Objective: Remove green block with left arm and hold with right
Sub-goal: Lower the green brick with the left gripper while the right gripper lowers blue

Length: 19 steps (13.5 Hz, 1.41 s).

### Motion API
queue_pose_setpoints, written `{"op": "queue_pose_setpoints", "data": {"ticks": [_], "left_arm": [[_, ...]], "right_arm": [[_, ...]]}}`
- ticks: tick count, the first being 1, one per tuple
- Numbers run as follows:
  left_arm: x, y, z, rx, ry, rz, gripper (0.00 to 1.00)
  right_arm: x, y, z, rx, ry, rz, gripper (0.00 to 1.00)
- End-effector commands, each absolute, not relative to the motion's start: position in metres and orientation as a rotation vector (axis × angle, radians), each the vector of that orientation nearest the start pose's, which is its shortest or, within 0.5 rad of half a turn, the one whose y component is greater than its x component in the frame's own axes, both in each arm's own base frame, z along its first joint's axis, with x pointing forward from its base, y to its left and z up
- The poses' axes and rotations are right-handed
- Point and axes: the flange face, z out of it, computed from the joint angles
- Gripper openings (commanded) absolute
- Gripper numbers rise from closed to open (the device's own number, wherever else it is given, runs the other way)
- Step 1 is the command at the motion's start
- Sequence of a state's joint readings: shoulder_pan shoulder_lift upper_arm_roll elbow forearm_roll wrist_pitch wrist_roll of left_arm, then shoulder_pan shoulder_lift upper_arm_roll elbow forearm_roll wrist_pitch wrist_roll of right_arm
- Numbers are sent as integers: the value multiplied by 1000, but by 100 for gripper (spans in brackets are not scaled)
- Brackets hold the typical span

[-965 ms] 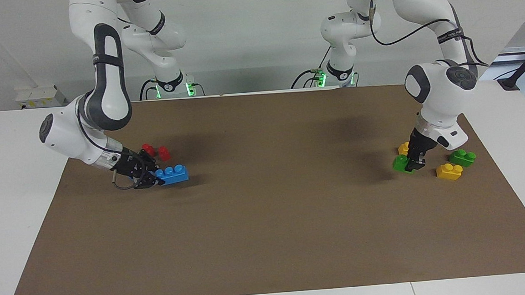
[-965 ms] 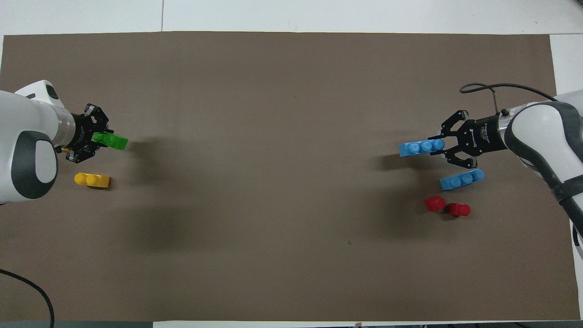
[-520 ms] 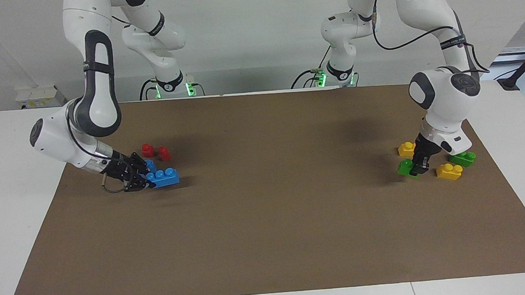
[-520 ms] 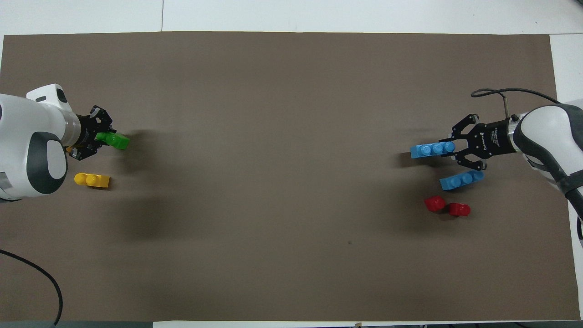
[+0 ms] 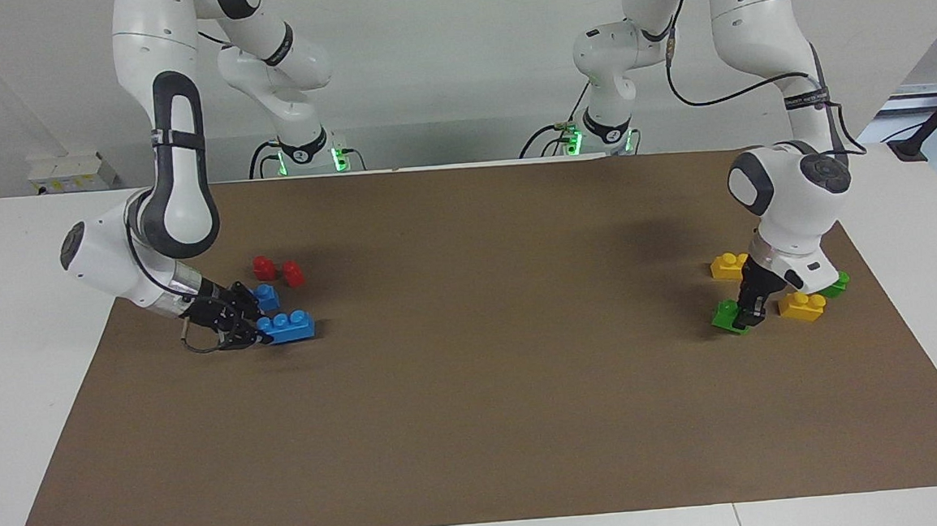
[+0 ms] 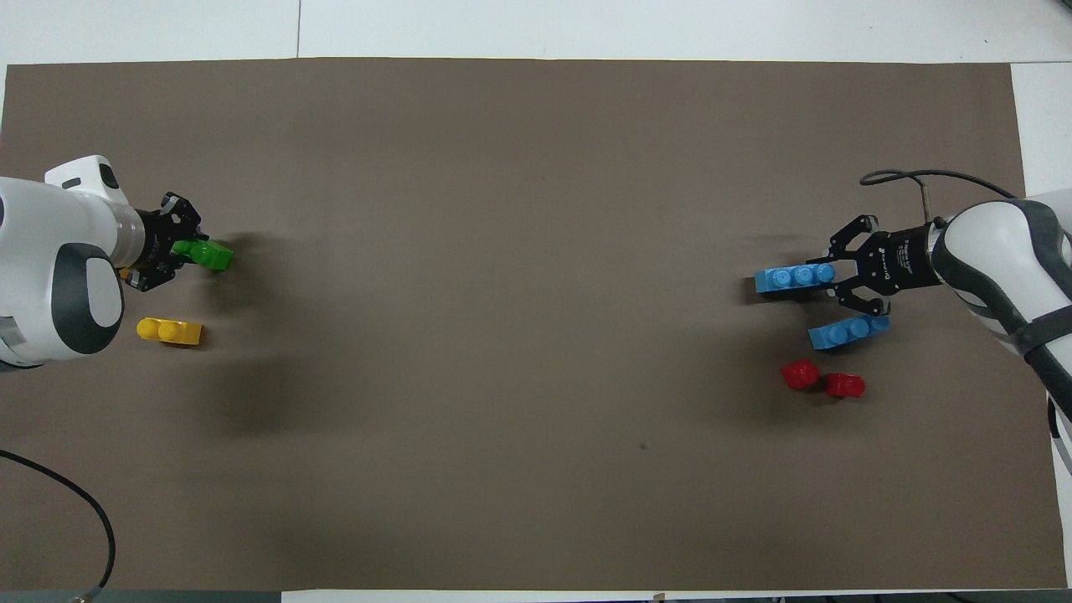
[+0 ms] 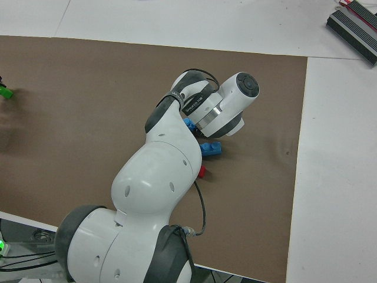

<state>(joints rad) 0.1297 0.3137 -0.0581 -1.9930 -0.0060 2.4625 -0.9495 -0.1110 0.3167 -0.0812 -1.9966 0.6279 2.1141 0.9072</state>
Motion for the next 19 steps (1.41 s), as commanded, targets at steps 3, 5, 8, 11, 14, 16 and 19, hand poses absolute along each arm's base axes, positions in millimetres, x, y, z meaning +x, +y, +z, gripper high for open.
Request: {"op": "queue_pose_setpoints", "data": {"ticks": [3, 5, 8, 11, 14, 16, 19], "left_arm": [[624, 55, 308, -2808, -1587, -262, 0], [624, 60, 309, -2802, -1598, -269, 56], [625, 60, 311, -2803, -1593, -262, 100], [625, 59, 316, -2806, -1591, -270, 100], [625, 53, 328, -2818, -1564, -271, 100], [627, 50, 342, -2817, -1549, -235, 100], [633, 38, 368, -2822, -1356, -180, 100]], "right_arm": [[575, -84, 278, -2041, 1837, 434, 11], [573, -82, 277, -2045, 1838, 430, 39], [574, -81, 280, -2045, 1830, 456, 59], [577, -78, 288, -2050, 1817, 468, 86], [589, -74, 314, -2051, 1784, 509, 95], [593, -73, 331, -2071, 1801, 502, 95], [595, -72, 372, -2177, 1747, 458, 100]]}}
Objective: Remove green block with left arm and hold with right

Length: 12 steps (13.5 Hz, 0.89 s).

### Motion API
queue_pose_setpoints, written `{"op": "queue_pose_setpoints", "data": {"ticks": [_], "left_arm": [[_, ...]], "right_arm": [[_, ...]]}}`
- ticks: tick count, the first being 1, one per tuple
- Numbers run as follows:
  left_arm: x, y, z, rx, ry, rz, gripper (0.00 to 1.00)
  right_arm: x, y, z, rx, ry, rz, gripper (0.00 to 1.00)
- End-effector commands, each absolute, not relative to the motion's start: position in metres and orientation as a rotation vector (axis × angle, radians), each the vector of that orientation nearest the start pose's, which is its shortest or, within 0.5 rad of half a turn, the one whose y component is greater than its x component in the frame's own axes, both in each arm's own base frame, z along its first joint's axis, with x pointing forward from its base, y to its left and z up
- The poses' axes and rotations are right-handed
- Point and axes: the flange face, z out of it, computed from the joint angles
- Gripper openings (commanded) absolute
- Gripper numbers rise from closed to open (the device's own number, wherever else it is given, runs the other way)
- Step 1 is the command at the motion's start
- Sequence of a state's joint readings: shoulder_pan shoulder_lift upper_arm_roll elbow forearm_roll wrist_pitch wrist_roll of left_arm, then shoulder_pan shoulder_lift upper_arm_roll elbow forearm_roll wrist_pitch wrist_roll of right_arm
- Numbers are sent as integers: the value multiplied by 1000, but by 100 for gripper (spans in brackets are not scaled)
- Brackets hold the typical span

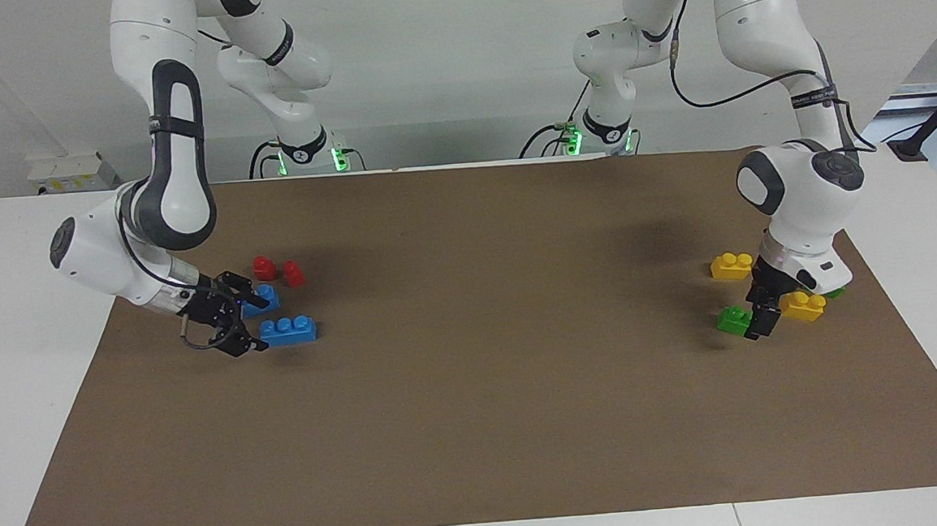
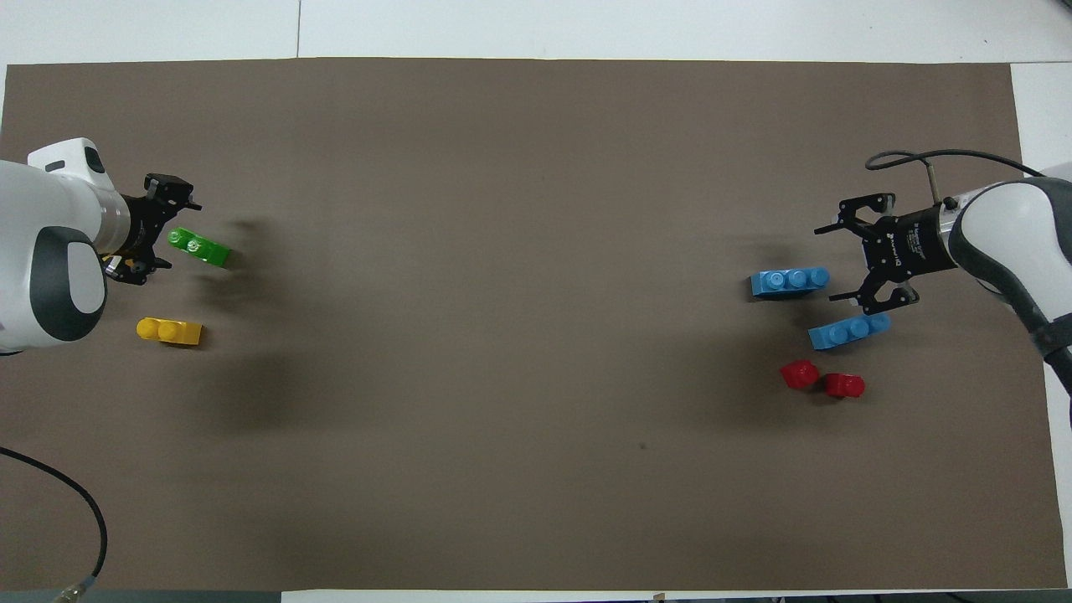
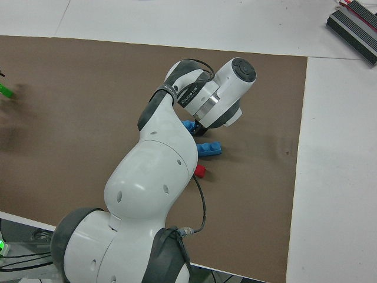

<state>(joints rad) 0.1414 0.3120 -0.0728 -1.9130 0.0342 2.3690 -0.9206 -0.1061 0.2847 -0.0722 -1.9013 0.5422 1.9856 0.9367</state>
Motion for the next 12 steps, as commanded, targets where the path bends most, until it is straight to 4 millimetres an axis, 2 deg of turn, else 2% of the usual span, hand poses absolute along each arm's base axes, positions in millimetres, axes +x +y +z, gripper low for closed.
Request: {"op": "queue_pose_setpoints", "data": {"ticks": [1, 3, 6, 8, 10, 12], "left_arm": [[634, 31, 375, -2829, -1278, -153, 100], [629, 20, 394, -2870, -1141, -128, 100], [618, 10, 421, -2939, -885, -94, 100], [613, -5, 438, -2966, -730, -38, 100], [608, -7, 457, -2984, -595, 7, 100], [600, -12, 477, -3011, -420, 37, 100]], "right_arm": [[596, -65, 386, -2229, 1716, 440, 100], [597, -55, 418, -2319, 1657, 403, 100], [600, -29, 473, -2548, 1477, 343, 100], [595, -16, 500, -2694, 1290, 314, 100], [584, -15, 524, -2783, 1098, 273, 100], [572, -17, 545, -2913, 788, 227, 100]]}}
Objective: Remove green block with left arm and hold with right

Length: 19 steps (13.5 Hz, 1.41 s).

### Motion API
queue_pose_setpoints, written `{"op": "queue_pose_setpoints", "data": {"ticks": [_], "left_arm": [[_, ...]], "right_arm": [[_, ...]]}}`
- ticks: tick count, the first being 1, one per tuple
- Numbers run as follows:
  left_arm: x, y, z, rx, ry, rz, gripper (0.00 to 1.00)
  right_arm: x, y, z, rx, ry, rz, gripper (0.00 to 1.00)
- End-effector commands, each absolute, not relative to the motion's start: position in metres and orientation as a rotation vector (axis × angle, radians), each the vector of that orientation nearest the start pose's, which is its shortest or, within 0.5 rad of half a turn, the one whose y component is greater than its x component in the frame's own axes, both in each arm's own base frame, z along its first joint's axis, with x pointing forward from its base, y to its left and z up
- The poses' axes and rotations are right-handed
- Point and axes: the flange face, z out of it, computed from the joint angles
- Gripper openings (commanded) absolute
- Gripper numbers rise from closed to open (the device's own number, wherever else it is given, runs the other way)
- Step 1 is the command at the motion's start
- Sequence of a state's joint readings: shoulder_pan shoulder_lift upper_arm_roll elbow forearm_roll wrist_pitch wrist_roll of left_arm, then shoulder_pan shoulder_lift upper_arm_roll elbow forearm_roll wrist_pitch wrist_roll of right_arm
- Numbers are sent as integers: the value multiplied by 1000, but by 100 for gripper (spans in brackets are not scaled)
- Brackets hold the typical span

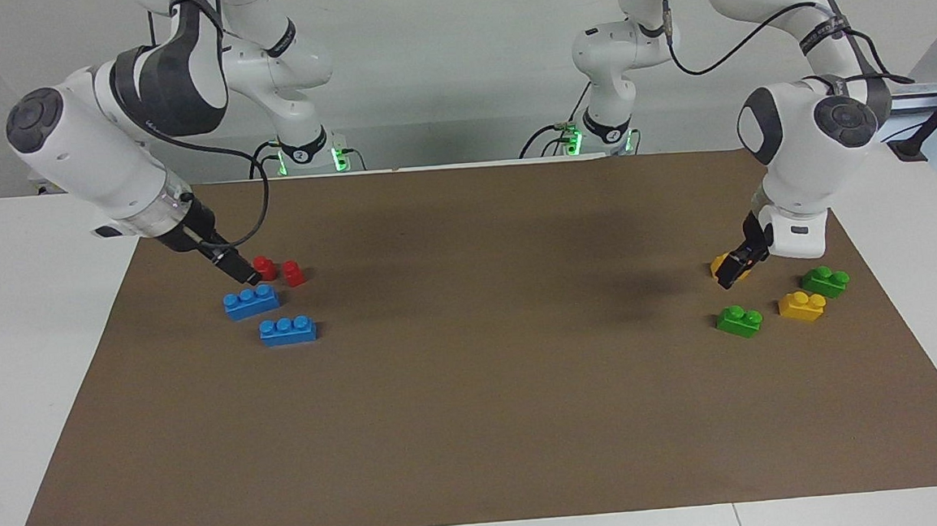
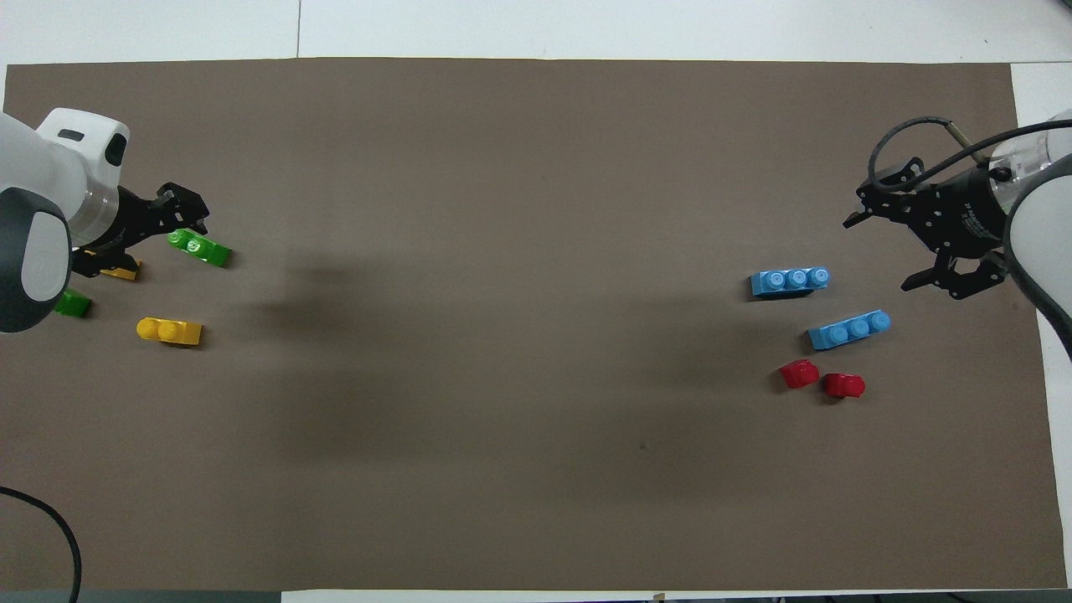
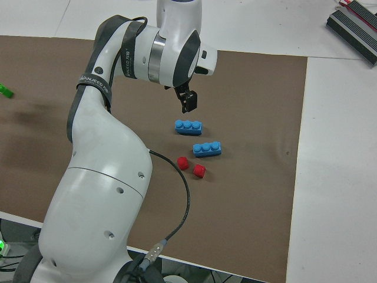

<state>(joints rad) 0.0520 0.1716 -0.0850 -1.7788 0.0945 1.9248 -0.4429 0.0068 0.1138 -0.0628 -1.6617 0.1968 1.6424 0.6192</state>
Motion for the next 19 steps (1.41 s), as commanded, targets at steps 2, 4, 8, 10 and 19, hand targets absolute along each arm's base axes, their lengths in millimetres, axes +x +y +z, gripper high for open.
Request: {"op": "queue_pose_setpoints", "data": {"ticks": [2, 4, 8, 10, 19], "left_arm": [[593, -13, 493, -3026, -280, 73, 100], [583, -17, 513, -3038, -129, 104, 100], [551, -20, 561, -3097, -48, 118, 100], [539, -22, 575, -3095, -30, 134, 100], [526, -31, 602, -3179, 9, 106, 100]], "right_arm": [[560, -11, 563, -3014, 463, 184, 100], [556, -14, 574, -3059, 182, 143, 100], [533, 13, 598, -3105, -26, 180, 100], [530, 17, 604, -3122, -51, 161, 100], [536, 1, 604, -3183, 11, 114, 100]]}}
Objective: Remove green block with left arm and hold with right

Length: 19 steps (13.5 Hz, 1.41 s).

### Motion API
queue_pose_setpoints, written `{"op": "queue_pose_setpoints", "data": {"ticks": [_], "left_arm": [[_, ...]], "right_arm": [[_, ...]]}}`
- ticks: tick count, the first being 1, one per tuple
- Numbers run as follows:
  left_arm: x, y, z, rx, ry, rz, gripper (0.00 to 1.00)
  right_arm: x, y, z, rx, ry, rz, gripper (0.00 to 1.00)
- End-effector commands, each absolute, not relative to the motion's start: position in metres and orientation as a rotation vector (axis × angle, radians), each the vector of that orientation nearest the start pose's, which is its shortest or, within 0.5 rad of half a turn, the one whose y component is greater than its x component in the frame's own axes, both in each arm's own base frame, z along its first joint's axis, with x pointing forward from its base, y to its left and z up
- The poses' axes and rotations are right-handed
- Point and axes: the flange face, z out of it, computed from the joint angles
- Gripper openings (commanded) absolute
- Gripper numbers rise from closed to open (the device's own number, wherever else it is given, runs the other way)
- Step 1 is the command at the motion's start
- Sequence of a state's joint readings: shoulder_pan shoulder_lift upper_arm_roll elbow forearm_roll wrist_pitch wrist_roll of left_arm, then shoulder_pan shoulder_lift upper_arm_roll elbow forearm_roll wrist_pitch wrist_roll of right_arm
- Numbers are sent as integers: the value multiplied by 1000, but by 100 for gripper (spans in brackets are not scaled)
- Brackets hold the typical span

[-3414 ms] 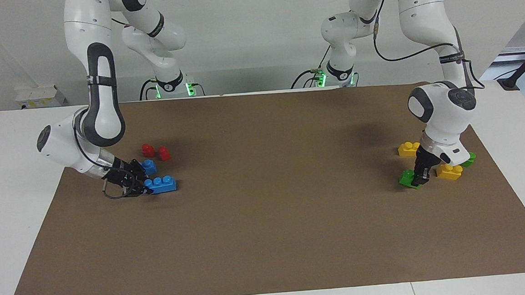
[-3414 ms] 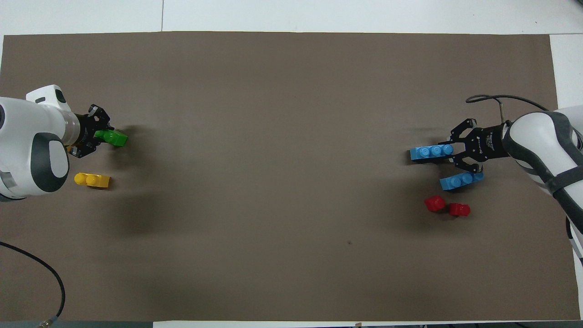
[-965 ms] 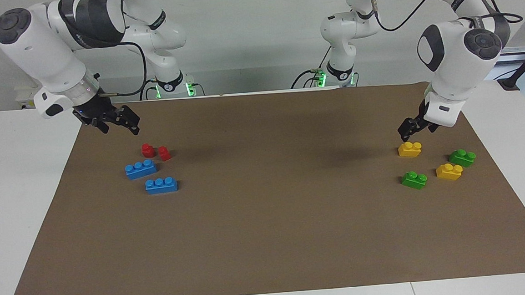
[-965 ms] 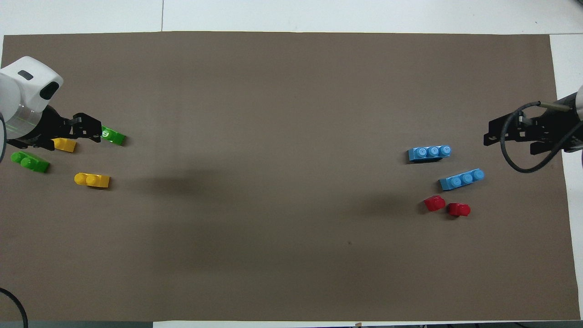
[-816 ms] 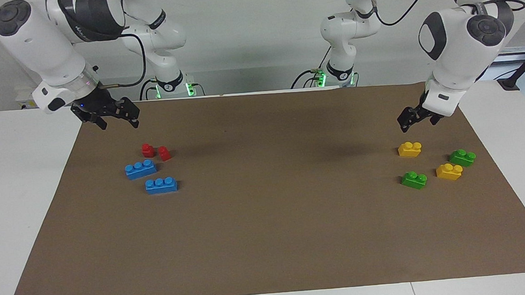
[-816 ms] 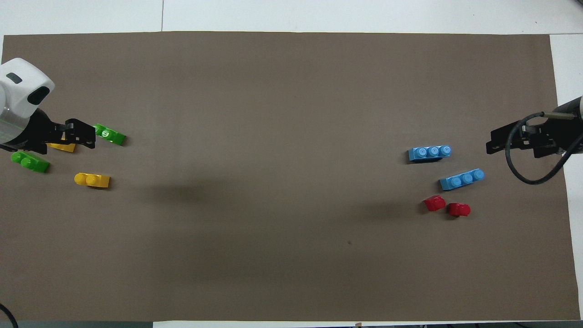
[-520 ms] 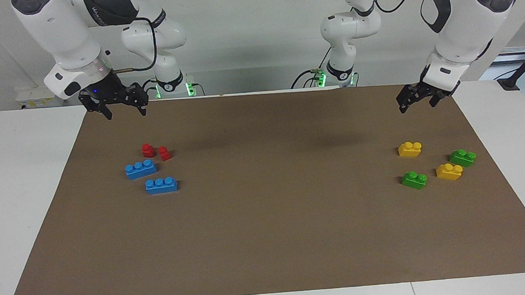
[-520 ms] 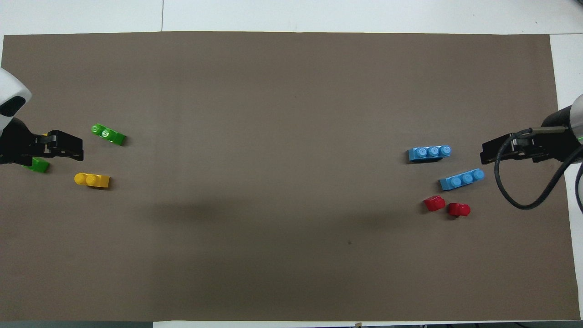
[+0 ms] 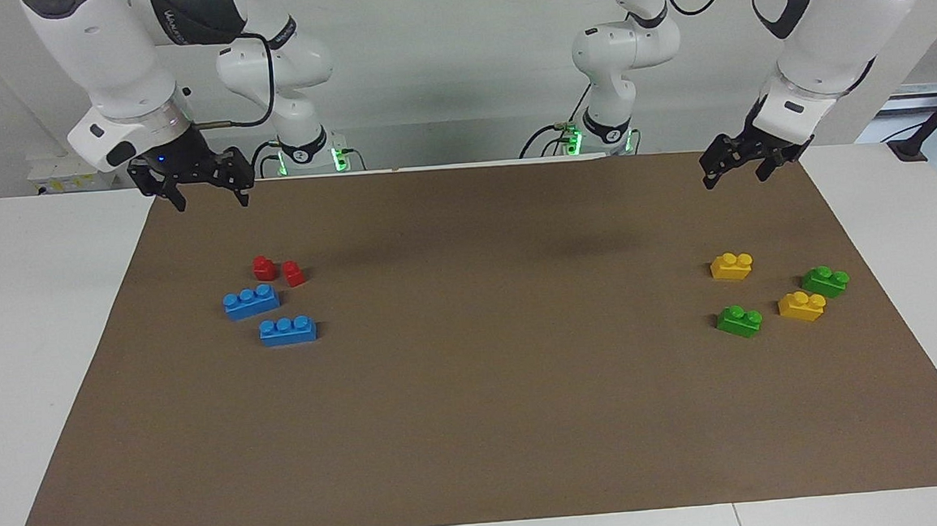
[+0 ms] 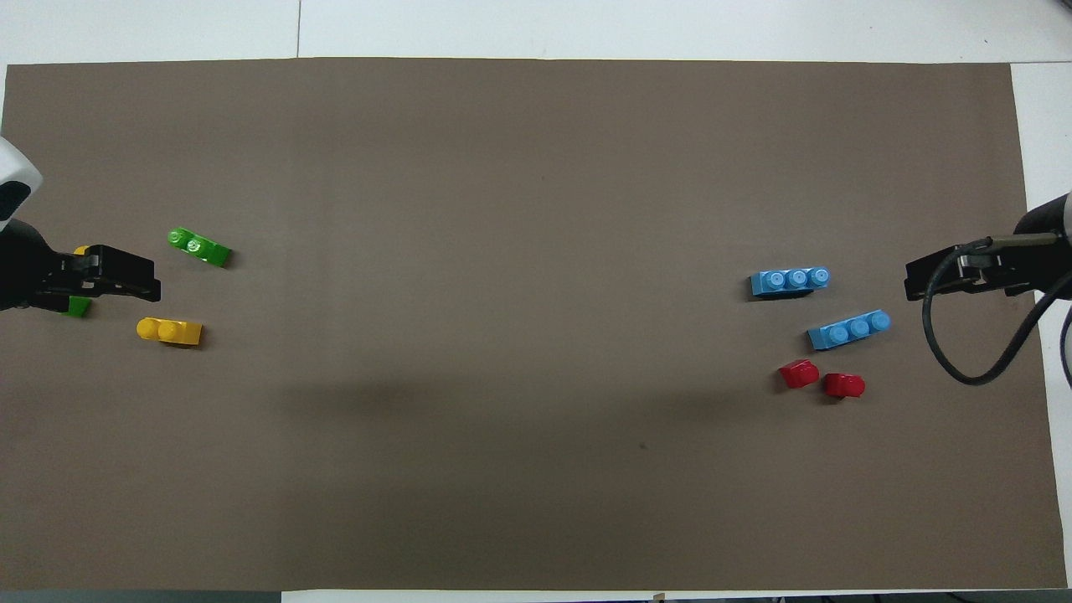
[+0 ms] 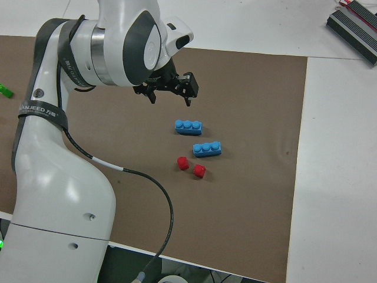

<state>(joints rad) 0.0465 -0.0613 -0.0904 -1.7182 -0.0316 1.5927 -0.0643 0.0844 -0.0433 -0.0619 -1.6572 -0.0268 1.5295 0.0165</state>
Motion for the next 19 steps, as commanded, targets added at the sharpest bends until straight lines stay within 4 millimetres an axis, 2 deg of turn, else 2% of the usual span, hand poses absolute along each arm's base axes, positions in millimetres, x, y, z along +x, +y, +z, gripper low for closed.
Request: {"op": "queue_pose_setpoints", "data": {"ticks": [1, 4, 9, 13, 19], "left_arm": [[525, -31, 604, -3180, 70, 97, 100], [522, -31, 608, -3179, 103, 92, 100], [521, -32, 612, -3169, 115, 81, 100], [519, -41, 613, -3152, 143, 72, 100], [519, -40, 614, -3153, 143, 67, 100]], "right_arm": [[536, 0, 604, -3181, 50, 113, 100], [536, -2, 605, -3175, 165, 109, 100], [538, -4, 607, -3173, 170, 99, 100], [538, -10, 607, -3162, 194, 100, 100], [537, -12, 608, -3159, 213, 98, 100]]}}
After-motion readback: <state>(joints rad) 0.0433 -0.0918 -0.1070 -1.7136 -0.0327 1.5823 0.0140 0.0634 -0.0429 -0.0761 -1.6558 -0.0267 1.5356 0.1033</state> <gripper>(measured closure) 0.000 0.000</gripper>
